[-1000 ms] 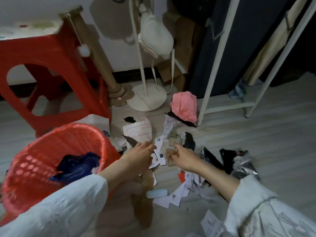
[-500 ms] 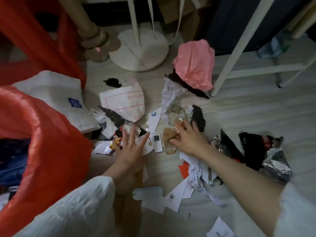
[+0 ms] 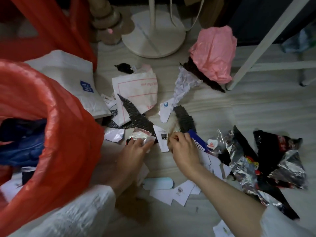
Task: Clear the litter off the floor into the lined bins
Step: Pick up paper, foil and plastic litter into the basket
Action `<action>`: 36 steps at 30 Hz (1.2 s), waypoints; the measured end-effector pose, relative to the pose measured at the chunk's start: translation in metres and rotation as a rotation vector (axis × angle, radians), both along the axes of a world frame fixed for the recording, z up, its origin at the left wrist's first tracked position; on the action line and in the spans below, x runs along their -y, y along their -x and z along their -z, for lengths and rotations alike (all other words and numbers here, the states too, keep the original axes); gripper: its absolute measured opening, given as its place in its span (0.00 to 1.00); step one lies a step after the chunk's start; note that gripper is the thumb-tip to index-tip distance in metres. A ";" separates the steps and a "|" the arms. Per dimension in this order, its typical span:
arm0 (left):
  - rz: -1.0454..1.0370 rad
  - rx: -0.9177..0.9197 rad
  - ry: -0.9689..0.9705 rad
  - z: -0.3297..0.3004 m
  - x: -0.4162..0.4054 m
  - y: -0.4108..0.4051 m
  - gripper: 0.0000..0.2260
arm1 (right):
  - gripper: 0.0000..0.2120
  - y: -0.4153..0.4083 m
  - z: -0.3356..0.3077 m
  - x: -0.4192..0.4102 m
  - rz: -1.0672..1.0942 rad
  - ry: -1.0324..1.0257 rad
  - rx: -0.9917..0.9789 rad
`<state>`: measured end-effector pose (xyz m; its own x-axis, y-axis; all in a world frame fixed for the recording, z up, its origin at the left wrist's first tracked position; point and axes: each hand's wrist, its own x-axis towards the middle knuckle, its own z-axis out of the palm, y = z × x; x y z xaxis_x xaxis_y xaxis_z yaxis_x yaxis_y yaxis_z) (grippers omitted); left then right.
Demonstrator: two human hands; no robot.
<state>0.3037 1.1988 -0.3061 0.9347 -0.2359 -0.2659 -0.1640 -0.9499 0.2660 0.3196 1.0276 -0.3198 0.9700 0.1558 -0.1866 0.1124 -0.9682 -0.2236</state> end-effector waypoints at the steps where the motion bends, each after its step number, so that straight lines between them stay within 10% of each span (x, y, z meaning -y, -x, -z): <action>1: -0.011 -0.030 0.015 -0.002 -0.002 0.000 0.28 | 0.14 -0.001 -0.005 0.001 -0.022 -0.035 0.000; 7: -0.121 -0.094 0.342 -0.037 0.007 -0.006 0.28 | 0.19 -0.008 -0.054 0.008 0.176 -0.406 -0.011; 18: 0.012 0.373 0.336 -0.232 -0.005 -0.025 0.30 | 0.15 0.010 -0.224 -0.016 0.425 -0.832 0.002; 23: -0.082 0.478 0.441 -0.300 -0.059 0.010 0.26 | 0.16 0.021 -0.280 -0.060 0.286 -0.851 -0.003; 36: -0.534 0.276 0.283 -0.215 -0.219 0.069 0.32 | 0.22 0.027 -0.250 -0.219 -0.219 -0.551 -0.164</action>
